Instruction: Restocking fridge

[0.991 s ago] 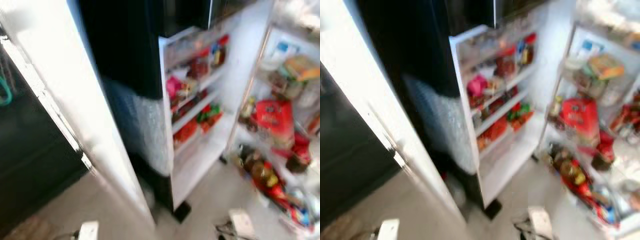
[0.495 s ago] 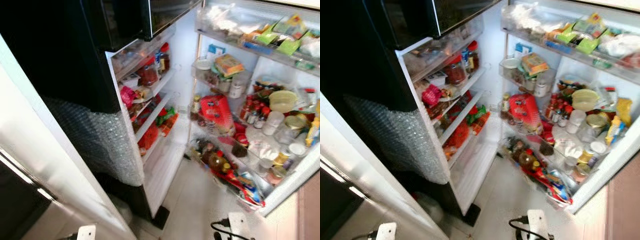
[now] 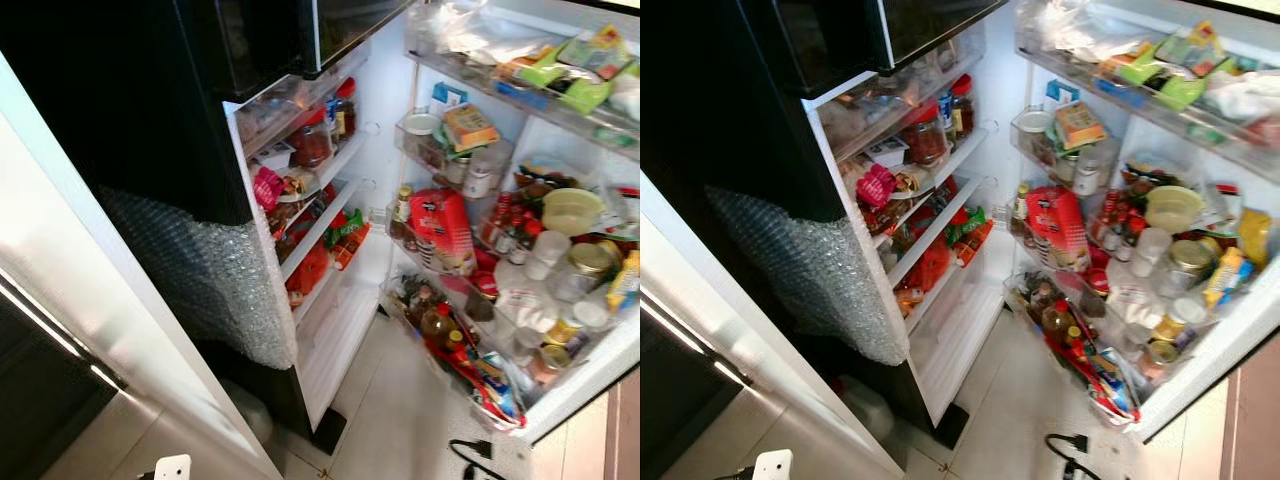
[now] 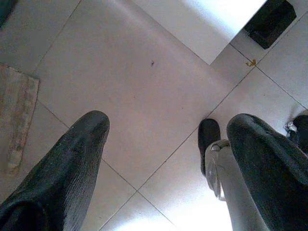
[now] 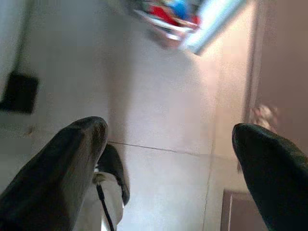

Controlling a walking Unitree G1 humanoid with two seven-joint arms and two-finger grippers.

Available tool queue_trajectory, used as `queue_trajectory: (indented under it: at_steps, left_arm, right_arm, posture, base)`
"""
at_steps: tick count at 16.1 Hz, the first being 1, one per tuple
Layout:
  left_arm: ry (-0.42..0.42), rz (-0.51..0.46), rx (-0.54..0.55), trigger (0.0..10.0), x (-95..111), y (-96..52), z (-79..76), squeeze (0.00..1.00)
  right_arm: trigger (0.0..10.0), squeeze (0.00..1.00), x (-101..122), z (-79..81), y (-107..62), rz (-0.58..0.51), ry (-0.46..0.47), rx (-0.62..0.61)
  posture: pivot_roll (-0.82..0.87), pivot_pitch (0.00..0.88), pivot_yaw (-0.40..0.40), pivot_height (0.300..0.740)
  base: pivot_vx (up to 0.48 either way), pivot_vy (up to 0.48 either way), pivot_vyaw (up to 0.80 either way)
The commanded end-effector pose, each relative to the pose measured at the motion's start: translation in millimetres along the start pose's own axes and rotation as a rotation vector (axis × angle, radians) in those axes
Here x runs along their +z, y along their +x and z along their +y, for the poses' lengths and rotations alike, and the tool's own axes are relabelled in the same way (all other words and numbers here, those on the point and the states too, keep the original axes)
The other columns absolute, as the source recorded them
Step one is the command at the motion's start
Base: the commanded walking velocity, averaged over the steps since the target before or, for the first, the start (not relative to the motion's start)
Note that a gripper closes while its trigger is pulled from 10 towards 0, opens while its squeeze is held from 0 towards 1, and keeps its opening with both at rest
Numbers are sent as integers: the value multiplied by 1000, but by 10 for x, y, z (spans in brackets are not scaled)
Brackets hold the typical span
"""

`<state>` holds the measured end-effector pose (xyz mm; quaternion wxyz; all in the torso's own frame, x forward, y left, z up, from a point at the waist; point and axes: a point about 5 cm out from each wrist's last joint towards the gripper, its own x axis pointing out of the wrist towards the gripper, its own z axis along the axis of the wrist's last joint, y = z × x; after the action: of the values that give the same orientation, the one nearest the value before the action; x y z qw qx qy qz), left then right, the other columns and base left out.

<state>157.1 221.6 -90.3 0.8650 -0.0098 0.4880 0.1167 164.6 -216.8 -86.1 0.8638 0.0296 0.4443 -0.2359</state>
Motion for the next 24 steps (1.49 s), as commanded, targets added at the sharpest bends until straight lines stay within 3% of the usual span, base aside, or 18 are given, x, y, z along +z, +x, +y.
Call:
queue_trajectory:
  at_steps: [1, 2, 3, 5, 7, 10, 14, 16, 18, 24]
  left_arm:
    - [-13, 19, 20, 10000, -70, -11, 35, 0]
    - [-10, 20, 21, 10000, -78, -12, 37, 0]
    - [-8, 20, 20, 10000, -81, -13, 38, 0]
    - [9, 19, 13, 10000, -84, -14, 43, 0]
    - [22, 14, 3, 10000, -82, -15, 46, 0]
    - [32, 6, 0, 10000, -75, -15, 46, 0]
    - [43, 11, 3, 10000, -77, -15, 47, 0]
    - [34, 18, 7, 10000, -89, -16, 47, 0]
    - [42, 17, 2, 10000, -88, -16, 44, 0]
    - [40, 1, -4, 10000, -61, -13, 29, 0]
  right_arm:
    - [10000, 0, -7, -196, 11, -24, 51, -78]
    - [10000, 0, 11, -380, 20, -46, 73, -149]
    - [10000, 0, -117, -560, 5, -6, 56, -181]
    - [10000, 0, -163, -642, -18, -12, 106, -258]
    - [10000, 0, -64, -699, -37, -99, 156, -360]
    - [10000, 0, 85, -987, -55, -169, 190, -510]
    - [10000, 0, 372, -1022, -32, -267, 220, -532]
    - [10000, 0, 634, -1066, -56, -386, 223, -586]
    - [10000, 0, 881, -1149, -93, -479, 284, -640]
    - [10000, 0, 1242, -1125, -182, -646, 290, -660]
  posture:
    - [-131, 0, 73, 740]
    - [-136, 0, 76, 740]
    - [-145, 0, 81, 740]
    - [-163, 0, 93, 740]
    - [-177, 0, 98, 740]
    - [-162, 0, 97, 740]
    - [-158, 0, 94, 740]
    - [-149, 0, 86, 740]
    - [-152, 0, 89, 740]
    - [-154, 0, 83, 740]
  base:
    - [0, 0, 0]
    - [0, 0, 0]
    - [0, 0, 0]
    - [0, 0, 0]
    - [0, 0, 0]
    - [0, 0, 0]
    - [0, 0, 0]
    - [0, 0, 0]
    - [0, 0, 0]
    - [0, 0, 0]
